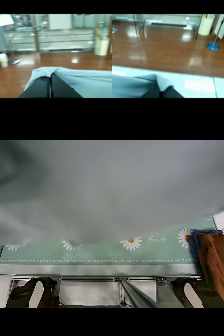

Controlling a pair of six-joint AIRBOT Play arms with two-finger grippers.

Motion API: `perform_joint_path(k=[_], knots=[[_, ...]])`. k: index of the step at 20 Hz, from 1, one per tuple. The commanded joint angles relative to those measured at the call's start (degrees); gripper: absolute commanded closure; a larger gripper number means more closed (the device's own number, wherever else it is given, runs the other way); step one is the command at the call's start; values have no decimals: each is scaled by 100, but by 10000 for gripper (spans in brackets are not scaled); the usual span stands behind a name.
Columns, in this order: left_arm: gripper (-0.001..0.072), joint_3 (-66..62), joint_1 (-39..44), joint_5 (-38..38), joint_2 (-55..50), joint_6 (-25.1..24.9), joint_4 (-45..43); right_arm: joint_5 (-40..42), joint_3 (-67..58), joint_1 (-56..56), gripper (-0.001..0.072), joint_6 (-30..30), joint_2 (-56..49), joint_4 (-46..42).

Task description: Fold the shirts.

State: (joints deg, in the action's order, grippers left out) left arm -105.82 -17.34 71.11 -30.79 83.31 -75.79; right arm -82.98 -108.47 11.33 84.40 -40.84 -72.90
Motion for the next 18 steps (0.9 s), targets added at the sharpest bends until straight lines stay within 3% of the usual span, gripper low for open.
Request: perform_joint_path(k=[1,3,10,14,18], knots=[[692,-15,55,299,363,470,-560,-317,715,-2,691,162,501,-256],[692,48,52,883,232,809,-708,-474,1093,-2,691,195,542,-240],[691,2179,59,1115,-951,546,-109,-212,2529,-2,691,-136,-94,273],[692,3471,61,81,-2065,431,758,741,2949,-2,691,-549,-1222,599],[692,3648,302,-1222,-3696,221,1668,1740,2951,-26,691,-914,-3091,1379]])
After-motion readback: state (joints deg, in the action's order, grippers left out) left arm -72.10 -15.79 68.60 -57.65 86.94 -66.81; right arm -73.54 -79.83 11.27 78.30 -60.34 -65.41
